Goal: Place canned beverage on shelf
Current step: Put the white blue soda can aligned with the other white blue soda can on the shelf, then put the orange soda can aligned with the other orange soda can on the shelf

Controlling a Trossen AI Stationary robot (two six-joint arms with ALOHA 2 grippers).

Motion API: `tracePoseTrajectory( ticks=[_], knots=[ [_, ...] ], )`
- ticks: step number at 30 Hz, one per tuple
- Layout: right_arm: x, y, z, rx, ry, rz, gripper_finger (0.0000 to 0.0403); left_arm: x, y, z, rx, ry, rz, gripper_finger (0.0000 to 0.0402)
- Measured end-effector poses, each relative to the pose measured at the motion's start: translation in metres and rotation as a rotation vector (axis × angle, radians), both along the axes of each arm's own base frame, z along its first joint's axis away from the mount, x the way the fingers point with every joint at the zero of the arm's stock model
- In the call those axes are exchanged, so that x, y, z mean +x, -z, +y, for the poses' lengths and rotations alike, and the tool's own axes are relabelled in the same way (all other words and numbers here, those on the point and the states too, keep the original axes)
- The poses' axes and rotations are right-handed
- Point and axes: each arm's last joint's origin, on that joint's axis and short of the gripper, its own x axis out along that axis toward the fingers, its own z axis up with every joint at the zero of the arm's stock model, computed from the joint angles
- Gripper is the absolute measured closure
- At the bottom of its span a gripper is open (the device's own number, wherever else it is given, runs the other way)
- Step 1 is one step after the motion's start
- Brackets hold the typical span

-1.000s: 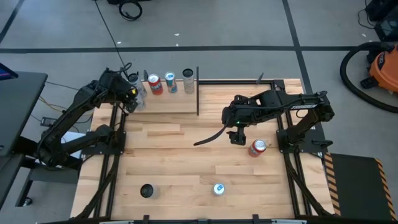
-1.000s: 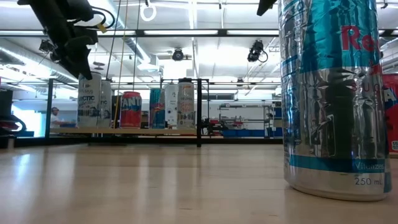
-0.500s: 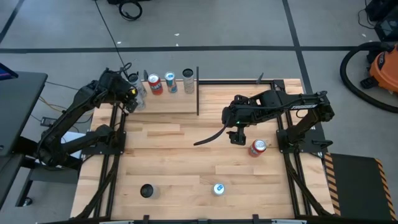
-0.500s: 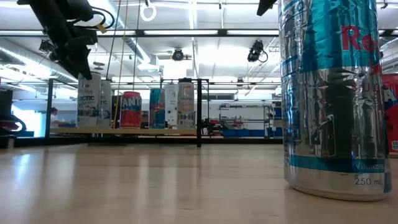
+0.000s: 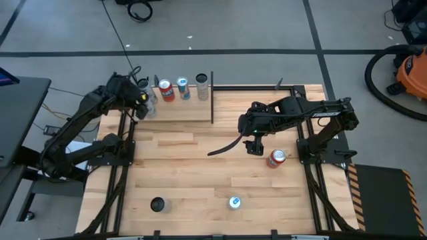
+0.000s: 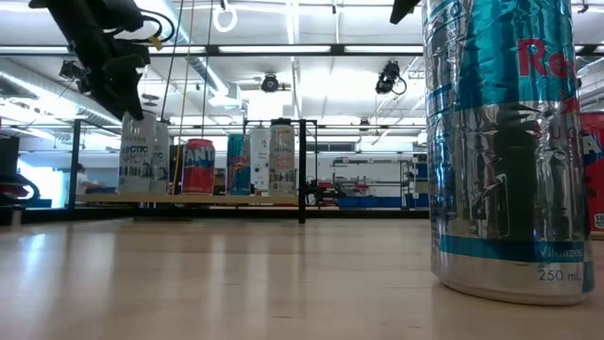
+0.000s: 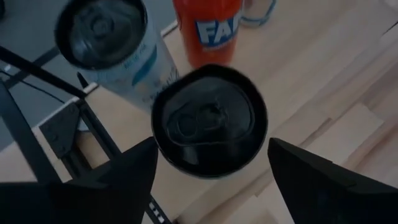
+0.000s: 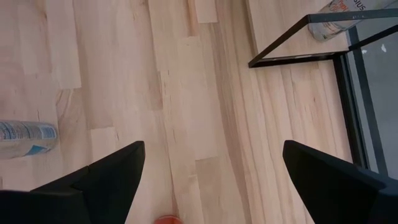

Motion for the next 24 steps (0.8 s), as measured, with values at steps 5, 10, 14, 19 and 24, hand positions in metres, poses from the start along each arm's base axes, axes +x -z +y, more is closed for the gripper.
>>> tracePoseTrajectory(
  ticks=[5, 10, 14, 19, 24],
  knots=[
    [0.000, 0.000, 0.000, 0.000, 0.000, 0.000, 0.0011, 0.000, -0.019, -0.001, 0.048, 0.002, -0.031, 0.0095],
    [0.000, 0.000, 0.000, 0.000, 0.000, 0.000, 0.0011, -0.003, -0.041, -0.005, 0.080, 0.001, -0.052, 0.0095],
    [0.000, 0.000, 0.000, 0.000, -0.001, -0.004, 0.0011, -0.006, -0.059, -0.009, 0.106, -0.022, -0.099, 0.0095],
    [0.003, -0.001, 0.001, 0.009, -0.007, -0.032, 0.0011, -0.001, -0.076, -0.018, 0.049, 0.048, -0.299, 0.0095],
    [0.002, -0.001, 0.001, 0.085, 0.035, -0.027, 0.0011, 0.007, -0.085, -0.032, 0.029, 0.221, -0.454, 0.0095]
  ],
)
